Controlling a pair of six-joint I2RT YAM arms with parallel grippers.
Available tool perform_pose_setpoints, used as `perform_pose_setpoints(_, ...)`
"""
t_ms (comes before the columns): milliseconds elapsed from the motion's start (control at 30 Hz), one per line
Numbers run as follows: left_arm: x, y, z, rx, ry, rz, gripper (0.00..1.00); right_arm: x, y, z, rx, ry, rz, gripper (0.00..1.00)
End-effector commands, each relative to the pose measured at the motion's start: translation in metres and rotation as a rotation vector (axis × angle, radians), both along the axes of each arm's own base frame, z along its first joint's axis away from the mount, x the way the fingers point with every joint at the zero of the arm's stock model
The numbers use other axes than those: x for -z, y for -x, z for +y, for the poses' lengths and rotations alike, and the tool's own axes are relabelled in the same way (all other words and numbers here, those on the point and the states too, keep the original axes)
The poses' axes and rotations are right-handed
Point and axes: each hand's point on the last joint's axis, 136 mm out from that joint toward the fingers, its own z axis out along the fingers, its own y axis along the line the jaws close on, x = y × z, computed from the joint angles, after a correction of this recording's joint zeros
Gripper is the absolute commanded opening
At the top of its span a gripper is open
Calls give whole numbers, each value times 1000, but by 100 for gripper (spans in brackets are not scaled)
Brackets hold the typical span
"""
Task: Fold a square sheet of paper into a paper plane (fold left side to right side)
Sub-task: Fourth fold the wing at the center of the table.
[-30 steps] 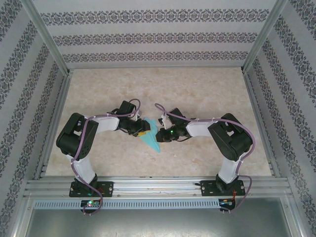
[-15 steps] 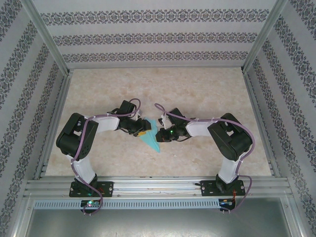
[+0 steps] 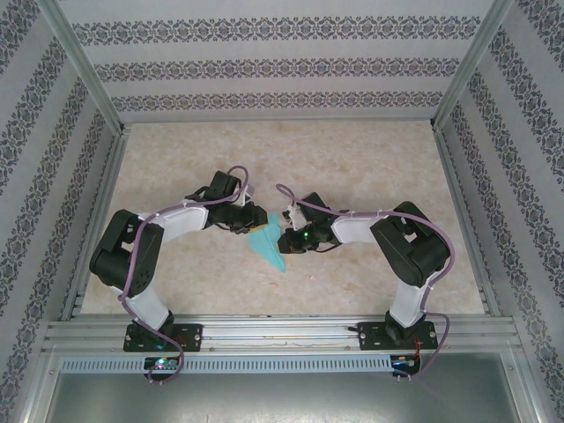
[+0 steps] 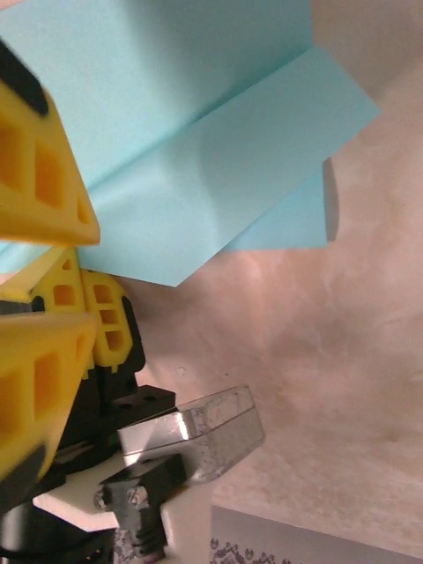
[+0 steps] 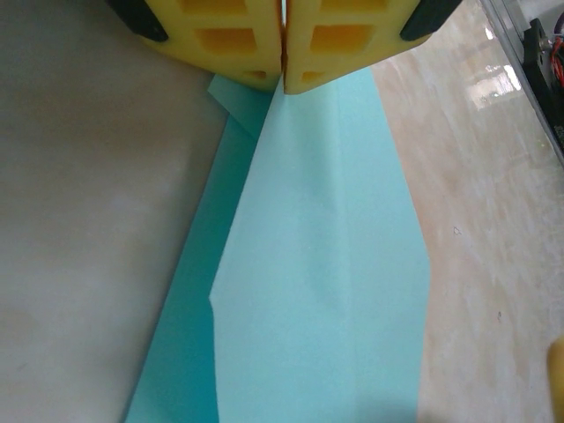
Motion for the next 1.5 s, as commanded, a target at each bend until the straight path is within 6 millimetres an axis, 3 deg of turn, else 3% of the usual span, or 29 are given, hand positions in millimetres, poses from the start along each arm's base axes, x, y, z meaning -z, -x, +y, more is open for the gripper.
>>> perform_pose_setpoints(0,5,7,-17,62,27,36,19,37,15,-14,14,135,58,12)
perform_pose_setpoints(267,24,5,-32,101,25,77,13,38,16,-14,10,146,63,13)
perform_pose_setpoints(567,50,11,-18,91,-74,107,13,38,17,-15,1,159,65,17)
perform_pose_setpoints(1000,70,17,-4,63,-144,131,13,34,17,-14,-3,154,62,20)
perform_pose_setpoints(1200,84,21,2,55,-174,155,12,13,8,-5,5,98,39,24)
perform_pose_setpoints(1467,95,26,7,50,-197,176,11,-41,-11,-7,66,-3,-36,34)
